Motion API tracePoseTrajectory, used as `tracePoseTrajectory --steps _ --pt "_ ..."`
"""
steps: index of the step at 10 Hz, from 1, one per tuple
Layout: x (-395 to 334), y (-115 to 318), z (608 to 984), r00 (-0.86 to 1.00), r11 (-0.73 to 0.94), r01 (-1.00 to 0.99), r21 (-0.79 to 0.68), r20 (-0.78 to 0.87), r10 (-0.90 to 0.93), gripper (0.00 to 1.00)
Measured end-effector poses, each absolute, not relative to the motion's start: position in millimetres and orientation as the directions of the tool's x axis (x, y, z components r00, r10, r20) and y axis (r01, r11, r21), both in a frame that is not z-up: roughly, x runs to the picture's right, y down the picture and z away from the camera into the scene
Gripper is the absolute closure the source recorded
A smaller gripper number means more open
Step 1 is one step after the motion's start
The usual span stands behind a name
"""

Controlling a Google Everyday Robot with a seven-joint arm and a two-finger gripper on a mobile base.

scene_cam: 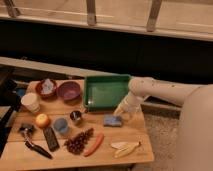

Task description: Place sponge in paper cup

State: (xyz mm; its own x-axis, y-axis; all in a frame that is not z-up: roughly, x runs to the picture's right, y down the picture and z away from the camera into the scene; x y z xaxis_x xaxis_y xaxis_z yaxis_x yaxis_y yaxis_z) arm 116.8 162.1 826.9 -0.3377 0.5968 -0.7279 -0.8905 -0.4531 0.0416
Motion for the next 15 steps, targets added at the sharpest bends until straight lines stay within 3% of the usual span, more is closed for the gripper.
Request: tracePoseTrajectory --steps 9,15 --pt "102 178 848 -0.306 -0.472 -0.881 0.022 -0.787 0.535 0.38" --pt "93 176 845 -0.266 -0.492 -0.869 -0.048 -0.794 0.546 0.94"
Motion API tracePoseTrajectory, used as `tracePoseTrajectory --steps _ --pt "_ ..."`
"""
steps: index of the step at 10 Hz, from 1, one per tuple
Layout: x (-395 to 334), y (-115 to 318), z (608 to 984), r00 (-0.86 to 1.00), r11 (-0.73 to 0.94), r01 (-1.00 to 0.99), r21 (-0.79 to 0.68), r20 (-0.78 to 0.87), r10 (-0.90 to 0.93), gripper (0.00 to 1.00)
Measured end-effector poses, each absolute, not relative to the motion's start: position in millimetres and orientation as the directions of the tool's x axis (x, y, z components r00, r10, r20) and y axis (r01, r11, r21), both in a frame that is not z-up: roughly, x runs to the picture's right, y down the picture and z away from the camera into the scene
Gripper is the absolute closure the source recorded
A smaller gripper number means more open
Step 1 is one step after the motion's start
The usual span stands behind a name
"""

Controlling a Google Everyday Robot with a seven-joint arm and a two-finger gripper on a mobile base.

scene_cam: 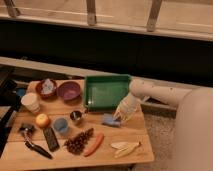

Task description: Place sponge in paper cup

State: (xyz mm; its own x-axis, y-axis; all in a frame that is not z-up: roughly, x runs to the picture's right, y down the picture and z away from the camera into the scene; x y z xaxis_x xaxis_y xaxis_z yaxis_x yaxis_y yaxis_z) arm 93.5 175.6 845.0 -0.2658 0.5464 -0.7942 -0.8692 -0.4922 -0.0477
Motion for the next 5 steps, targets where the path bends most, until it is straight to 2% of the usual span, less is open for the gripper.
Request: tracePoseTrajectory --steps 1,5 --pt "93 174 843 -0.263 -0.499 -0.865 -0.058 -0.794 0.548 0.99" --pt "92 154 820 -0.26 -0.508 -0.855 -0.101 -0.765 0.59 1.0"
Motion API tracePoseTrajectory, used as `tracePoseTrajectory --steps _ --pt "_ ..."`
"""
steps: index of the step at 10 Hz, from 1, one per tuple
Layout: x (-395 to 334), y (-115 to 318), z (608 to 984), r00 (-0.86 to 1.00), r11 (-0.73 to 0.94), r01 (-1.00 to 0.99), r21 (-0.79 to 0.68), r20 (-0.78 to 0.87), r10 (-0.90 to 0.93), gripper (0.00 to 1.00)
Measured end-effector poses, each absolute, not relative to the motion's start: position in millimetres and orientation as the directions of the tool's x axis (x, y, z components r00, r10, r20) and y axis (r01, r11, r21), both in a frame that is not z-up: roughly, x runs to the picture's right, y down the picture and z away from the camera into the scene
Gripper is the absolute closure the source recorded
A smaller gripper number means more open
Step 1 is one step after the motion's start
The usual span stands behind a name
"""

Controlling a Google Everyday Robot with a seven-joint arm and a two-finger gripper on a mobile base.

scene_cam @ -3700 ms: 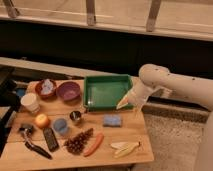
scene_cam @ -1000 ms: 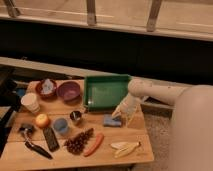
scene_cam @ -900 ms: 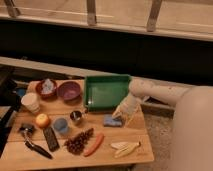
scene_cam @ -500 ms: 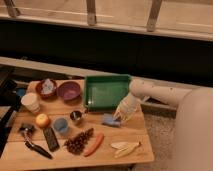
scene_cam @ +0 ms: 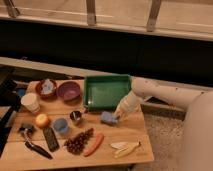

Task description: Place sponge in paper cup

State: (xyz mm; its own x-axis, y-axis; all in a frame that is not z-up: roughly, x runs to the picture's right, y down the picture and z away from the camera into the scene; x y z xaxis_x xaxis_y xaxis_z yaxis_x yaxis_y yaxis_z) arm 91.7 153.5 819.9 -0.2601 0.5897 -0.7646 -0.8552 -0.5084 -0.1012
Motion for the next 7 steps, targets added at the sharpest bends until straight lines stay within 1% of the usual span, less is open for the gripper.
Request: tracePoseTrajectory --steps 5,7 --pt "108 97 759 -0.29 -0.462 -0.883 -0.089 -0.669 0.684 1.0" --pt "120 56 739 -0.317 -0.439 -0.895 -0.073 -0.588 0.744 1.0"
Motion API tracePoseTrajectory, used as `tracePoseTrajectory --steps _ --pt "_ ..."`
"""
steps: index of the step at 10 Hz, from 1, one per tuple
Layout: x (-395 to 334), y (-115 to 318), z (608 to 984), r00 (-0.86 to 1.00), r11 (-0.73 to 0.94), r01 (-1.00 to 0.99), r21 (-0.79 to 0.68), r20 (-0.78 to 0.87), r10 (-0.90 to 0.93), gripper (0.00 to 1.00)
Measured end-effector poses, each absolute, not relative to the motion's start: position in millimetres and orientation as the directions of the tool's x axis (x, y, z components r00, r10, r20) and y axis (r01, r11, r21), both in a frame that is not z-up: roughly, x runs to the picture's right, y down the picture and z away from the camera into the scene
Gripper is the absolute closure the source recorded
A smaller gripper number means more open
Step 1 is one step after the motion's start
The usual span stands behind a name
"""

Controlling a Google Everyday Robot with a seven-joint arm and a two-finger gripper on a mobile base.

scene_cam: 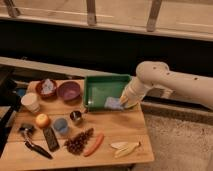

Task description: Place sponge in paper cup

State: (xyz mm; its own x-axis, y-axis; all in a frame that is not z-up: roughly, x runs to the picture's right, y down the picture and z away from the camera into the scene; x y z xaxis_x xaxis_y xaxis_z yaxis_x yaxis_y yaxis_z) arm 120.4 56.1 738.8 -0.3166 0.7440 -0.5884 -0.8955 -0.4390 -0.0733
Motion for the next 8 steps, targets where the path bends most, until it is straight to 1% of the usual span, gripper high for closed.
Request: tracePoseTrajectory --steps 2,4,8 --pt "117 19 745 -0.299 -0.405 -0.91 -0.088 -0.536 0.789 1.0" --pt "92 -1 755 -0.247 -0.359 -0.926 -0.119 -0.529 0.812 1.0" --pt "90 -2 755 -0.24 -0.354 -0.927 -0.122 -0.53 0.813 1.0"
